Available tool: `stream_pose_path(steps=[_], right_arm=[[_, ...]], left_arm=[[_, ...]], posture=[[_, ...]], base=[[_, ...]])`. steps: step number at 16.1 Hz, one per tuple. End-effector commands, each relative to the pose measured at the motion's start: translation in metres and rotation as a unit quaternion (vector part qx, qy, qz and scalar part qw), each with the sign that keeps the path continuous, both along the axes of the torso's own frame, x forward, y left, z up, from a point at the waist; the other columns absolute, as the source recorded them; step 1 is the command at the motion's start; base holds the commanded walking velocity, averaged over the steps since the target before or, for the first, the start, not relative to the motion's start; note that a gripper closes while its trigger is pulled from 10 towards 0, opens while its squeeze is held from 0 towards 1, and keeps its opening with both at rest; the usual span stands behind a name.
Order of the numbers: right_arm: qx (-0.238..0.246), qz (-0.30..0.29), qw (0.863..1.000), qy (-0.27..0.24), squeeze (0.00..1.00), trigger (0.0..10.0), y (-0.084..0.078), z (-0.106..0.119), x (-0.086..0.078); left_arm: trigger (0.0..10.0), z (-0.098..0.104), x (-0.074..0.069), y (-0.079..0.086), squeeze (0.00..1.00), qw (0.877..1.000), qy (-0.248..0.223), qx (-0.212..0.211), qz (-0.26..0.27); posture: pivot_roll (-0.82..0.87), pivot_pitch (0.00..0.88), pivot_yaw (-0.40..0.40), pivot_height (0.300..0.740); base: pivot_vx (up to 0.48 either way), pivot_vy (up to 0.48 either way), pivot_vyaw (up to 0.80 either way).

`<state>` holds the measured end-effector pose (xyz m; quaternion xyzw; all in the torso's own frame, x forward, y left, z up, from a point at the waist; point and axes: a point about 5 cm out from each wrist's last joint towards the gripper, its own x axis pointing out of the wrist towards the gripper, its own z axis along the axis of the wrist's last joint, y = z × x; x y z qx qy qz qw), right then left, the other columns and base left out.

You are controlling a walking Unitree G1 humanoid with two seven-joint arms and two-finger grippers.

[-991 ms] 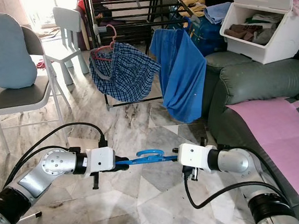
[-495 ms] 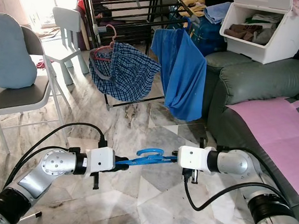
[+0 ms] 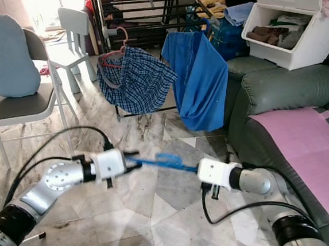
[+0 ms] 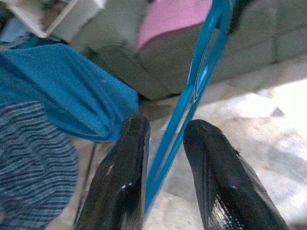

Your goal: Hang hanger

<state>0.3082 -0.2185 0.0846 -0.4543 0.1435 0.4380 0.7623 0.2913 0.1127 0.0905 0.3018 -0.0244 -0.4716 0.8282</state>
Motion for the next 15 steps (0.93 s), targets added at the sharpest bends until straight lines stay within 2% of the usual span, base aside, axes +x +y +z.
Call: stream_pose_path(steps=[1,2,4,5,6,7,8,9,10,11,12,13,14,15], right_arm=[[0.016,-0.036,0.999,-0.006,0.00,0.0,0.001,0.001,0.005],[0.021,-0.043,0.999,-0.006,0.00,0.0,0.001,-0.001,0.005],[0.082,-0.110,0.991,0.001,0.00,0.0,0.009,-0.006,0.005],[0.122,-0.174,0.977,0.006,0.00,0.0,0.009,-0.009,0.007],[0.140,-0.205,0.969,0.009,0.00,0.0,0.009,-0.010,0.007],[0.169,-0.251,0.953,0.008,0.00,0.0,0.008,-0.011,0.009],[0.210,-0.311,0.927,0.010,0.00,0.0,0.008,-0.012,0.010],[0.250,-0.368,0.896,0.006,0.00,3.4,0.008,-0.013,0.009],[0.260,-0.386,0.885,0.003,0.00,6.8,0.008,-0.014,0.007],[0.282,-0.410,0.867,-0.006,0.00,10.0,0.012,-0.014,0.002],[0.286,-0.424,0.859,-0.019,0.00,10.0,0.016,-0.015,-0.004],[0.290,-0.444,0.848,-0.016,0.00,10.0,0.019,-0.018,-0.011],[0.297,-0.456,0.839,-0.013,0.00,10.0,0.021,-0.019,-0.014],[0.307,-0.489,0.816,-0.013,0.00,10.0,0.024,-0.022,-0.025]], left_arm=[[10.0,0.010,0.004,0.002,1.00,1.000,-0.013,-0.024,0.011],[10.0,0.010,0.004,0.002,1.00,0.999,-0.013,-0.031,0.014],[10.0,0.007,0.001,0.003,1.00,0.995,0.005,-0.081,0.052],[10.0,0.005,-0.002,0.004,1.00,0.992,0.015,-0.104,0.074],[10.0,0.004,-0.003,0.004,1.00,0.989,0.022,-0.117,0.089],[10.0,0.002,-0.004,0.006,1.00,0.983,0.027,-0.139,0.118],[10.0,-0.001,-0.004,0.009,1.00,0.974,0.028,-0.156,0.165],[10.0,-0.005,-0.005,0.014,1.00,0.958,0.044,-0.185,0.216],[10.0,-0.007,-0.005,0.017,1.00,0.950,0.049,-0.199,0.236],[10.0,-0.010,-0.004,0.027,1.00,0.930,0.058,-0.223,0.287],[10.0,-0.012,-0.003,0.034,1.00,0.911,0.068,-0.245,0.326],[10.0,-0.012,-0.003,0.039,1.00,0.897,0.078,-0.261,0.349],[10.0,-0.012,-0.003,0.040,1.00,0.891,0.082,-0.267,0.358],[10.0,-0.011,-0.003,0.044,1.00,0.874,0.090,-0.284,0.385]], posture=[[-0.15,0.000,0.067,0.740],[-0.15,0.000,0.070,0.740],[-0.16,0.000,0.077,0.740],[-0.16,0.000,0.079,0.740],[-0.16,0.000,0.081,0.740],[-0.16,0.000,0.084,0.740],[-0.16,0.000,0.087,0.740],[-0.17,0.000,0.091,0.740],[-0.17,0.000,0.098,0.740],[-0.18,0.000,0.103,0.740],[-0.18,0.000,0.105,0.740],[-0.19,0.000,0.104,0.740],[-0.19,0.000,0.104,0.740],[-0.19,0.000,0.104,0.740]], base=[[0.000,0.000,0.00],[0.000,0.000,0.00],[0.000,0.000,0.00],[0.000,0.000,0.00],[0.000,0.000,0.00],[0.000,0.000,0.00],[0.000,0.000,0.00],[0.000,0.000,0.00],[0.000,0.000,0.00],[0.000,0.000,0.00],[0.000,0.000,0.00],[0.000,0.000,0.00],[0.000,0.000,0.00],[0.000,0.000,0.00]])
